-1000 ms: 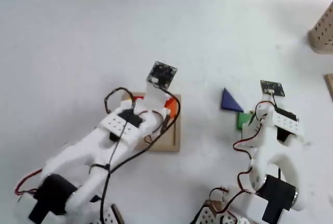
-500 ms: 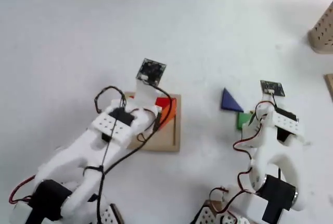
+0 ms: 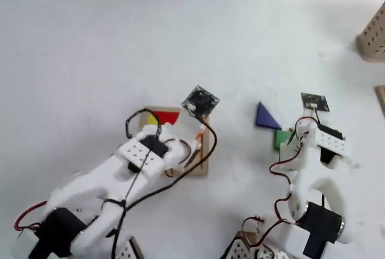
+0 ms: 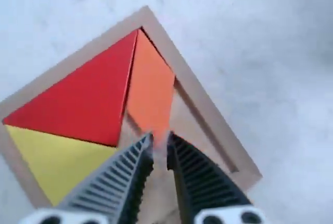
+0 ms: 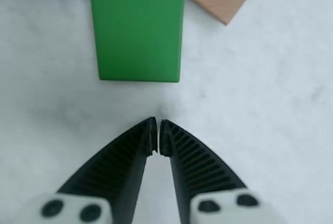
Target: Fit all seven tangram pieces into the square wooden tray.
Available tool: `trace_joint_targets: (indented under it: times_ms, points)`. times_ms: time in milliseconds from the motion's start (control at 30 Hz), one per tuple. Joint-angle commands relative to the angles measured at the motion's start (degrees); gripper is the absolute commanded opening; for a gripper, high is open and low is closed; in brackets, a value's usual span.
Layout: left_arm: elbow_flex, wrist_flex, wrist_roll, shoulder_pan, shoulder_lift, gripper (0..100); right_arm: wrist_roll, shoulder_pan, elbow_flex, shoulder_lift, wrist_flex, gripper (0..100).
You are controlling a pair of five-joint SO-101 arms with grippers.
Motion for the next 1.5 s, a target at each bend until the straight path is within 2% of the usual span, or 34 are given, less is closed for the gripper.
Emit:
trace_joint_targets:
  times_ms: [0,133,300,500,667,767,867,1033,1233,1467]
  points:
    - [-0.26,-0.44,0.35,1.45,-1.89,7,0.70,-1.01,-0.18,-2.24,-0.66,1.8]
    - [-0.26,-1.41,7.30,1.27,-0.66,8,0.70,-1.01,-0.18,-2.24,-0.66,1.8]
    - [-3.16,-2.46,7.82,1.10,4.79,7,0.70,-1.01,-0.18,-2.24,-0.66,1.8]
    - [-3.25,-2.46,7.38,1.80,4.97,7,0.70,-1.01,-0.18,-2.24,-0.66,1.8]
    - [-0.62,-0.62,7.21,5.76,0.48,7,0.70,-1.01,-0.18,-2.24,-0.66,1.8]
    - [2.73,-3.08,7.21,8.84,-2.07,8,0.70,-1.01,-0.18,-2.24,-0.66,1.8]
    - [2.37,-4.57,7.74,7.16,-1.10,8,0.70,-1.01,-0.18,-2.24,-0.66,1.8]
    - [-3.96,-0.88,7.82,5.05,6.20,7,0.70,-1.01,-0.18,-2.24,-0.66,1.8]
    - [-13.45,7.21,10.02,2.77,15.34,7,0.70,-0.92,-0.18,-2.24,-0.66,1.8]
    - [-15.74,7.74,10.11,2.33,16.66,7,0.70,-0.92,-0.18,-2.24,-0.66,1.8]
